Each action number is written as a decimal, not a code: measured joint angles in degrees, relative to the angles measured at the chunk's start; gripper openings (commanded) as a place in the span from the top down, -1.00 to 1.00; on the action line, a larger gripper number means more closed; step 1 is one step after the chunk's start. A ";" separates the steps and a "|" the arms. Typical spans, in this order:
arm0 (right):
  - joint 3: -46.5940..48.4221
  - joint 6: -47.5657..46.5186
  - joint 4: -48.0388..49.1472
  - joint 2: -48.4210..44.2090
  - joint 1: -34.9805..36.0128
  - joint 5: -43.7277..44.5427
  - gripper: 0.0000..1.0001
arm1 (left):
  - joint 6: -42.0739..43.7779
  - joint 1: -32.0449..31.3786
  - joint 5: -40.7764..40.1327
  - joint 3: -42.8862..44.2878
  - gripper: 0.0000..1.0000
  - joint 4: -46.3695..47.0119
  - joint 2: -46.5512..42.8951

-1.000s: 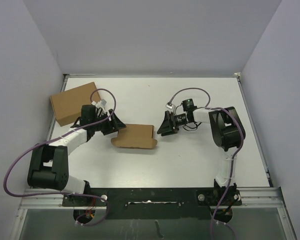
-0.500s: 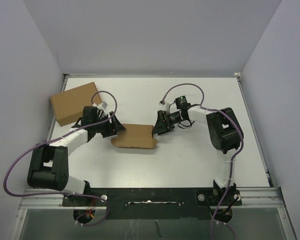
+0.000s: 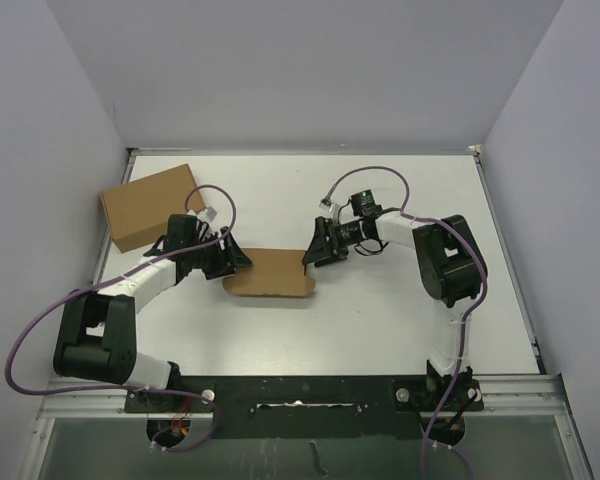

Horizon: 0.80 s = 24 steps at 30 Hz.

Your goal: Fold the paper box

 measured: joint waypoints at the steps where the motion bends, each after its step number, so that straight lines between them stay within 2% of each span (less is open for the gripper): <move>1: 0.04 -0.31 -0.50 0.00 0.17 0.70 -0.38 | 0.00 -0.04 0.00 0.00 -0.23 -0.13 0.00; 5: 1.49 -2.62 -4.74 0.42 1.36 4.42 -0.04 | 0.04 -0.37 -0.09 0.00 -0.23 -0.55 0.00; 8: 2.16 -4.17 -7.26 0.61 1.90 6.19 0.03 | 0.13 -0.39 -0.26 0.00 -0.23 -0.85 0.00; 11: 3.23 -5.53 -9.27 0.61 1.95 6.91 0.01 | 0.17 -0.44 -0.37 0.00 -0.23 -1.20 0.00; 18: 4.35 -9.44 -11.78 0.61 1.55 7.26 -0.30 | 0.20 -0.48 -1.14 0.00 -0.23 -1.31 -0.02; 24: 4.52 -13.94 -13.14 -0.11 -1.79 4.61 -0.33 | 0.13 -0.44 -3.28 -0.13 -0.25 -1.84 -3.96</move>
